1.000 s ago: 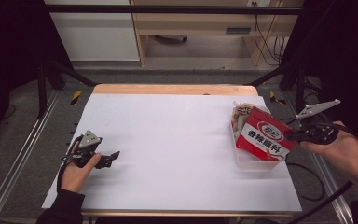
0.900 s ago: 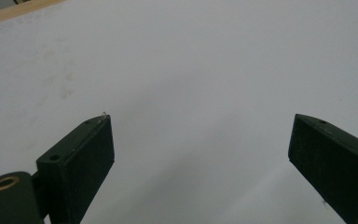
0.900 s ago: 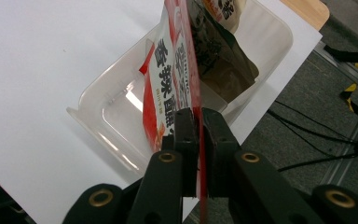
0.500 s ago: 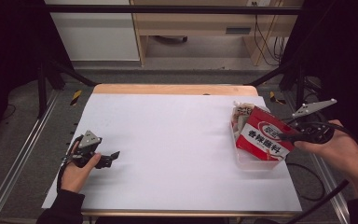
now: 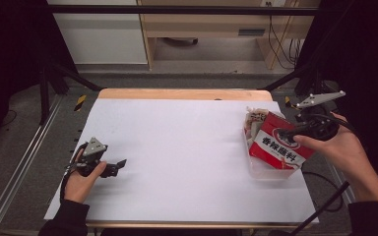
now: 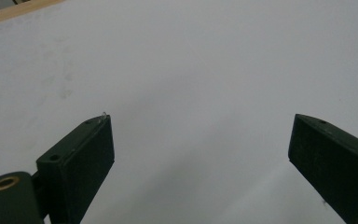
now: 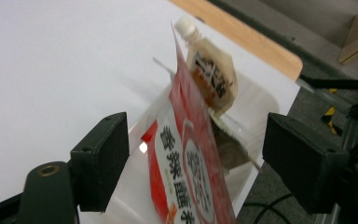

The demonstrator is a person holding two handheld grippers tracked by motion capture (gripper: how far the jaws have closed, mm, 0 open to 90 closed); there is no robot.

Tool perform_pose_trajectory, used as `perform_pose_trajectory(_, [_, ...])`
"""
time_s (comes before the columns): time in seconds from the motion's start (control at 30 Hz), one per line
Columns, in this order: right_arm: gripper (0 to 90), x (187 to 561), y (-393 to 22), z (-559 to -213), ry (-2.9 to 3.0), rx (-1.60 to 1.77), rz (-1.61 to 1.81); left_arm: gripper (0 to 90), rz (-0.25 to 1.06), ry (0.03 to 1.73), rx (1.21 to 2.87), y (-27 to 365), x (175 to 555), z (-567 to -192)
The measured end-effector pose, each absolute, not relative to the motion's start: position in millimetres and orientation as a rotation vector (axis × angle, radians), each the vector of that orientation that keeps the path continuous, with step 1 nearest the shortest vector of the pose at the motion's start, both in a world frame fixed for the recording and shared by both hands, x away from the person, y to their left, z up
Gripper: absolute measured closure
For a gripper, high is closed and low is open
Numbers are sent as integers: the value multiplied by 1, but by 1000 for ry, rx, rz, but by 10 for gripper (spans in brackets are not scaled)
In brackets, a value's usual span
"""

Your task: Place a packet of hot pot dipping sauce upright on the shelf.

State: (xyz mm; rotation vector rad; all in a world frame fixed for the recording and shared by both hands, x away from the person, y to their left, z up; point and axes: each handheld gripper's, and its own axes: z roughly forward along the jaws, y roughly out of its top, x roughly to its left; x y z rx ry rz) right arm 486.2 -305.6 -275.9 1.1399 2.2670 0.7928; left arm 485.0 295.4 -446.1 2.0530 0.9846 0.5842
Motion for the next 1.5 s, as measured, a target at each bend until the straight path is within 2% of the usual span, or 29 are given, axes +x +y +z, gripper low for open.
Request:
perform_pose_trajectory(0.2, [188, 493, -292, -266, 2234, 1166, 801, 69, 583, 985, 2049, 296, 485, -446])
perform_pose_trajectory(0.83, [155, 501, -273, -235, 2010, 1254, 893, 69, 579, 992, 2039, 297, 486, -446])
perform_pose_trajectory(1.17, [174, 496, -222, -225, 1938, 1186, 931, 69, 577, 985, 2041, 297, 486, -446])
perform_pose_trajectory(1.5, [139, 500, -168, -243, 1886, 1145, 1019, 69, 579, 990, 2036, 299, 485, -446])
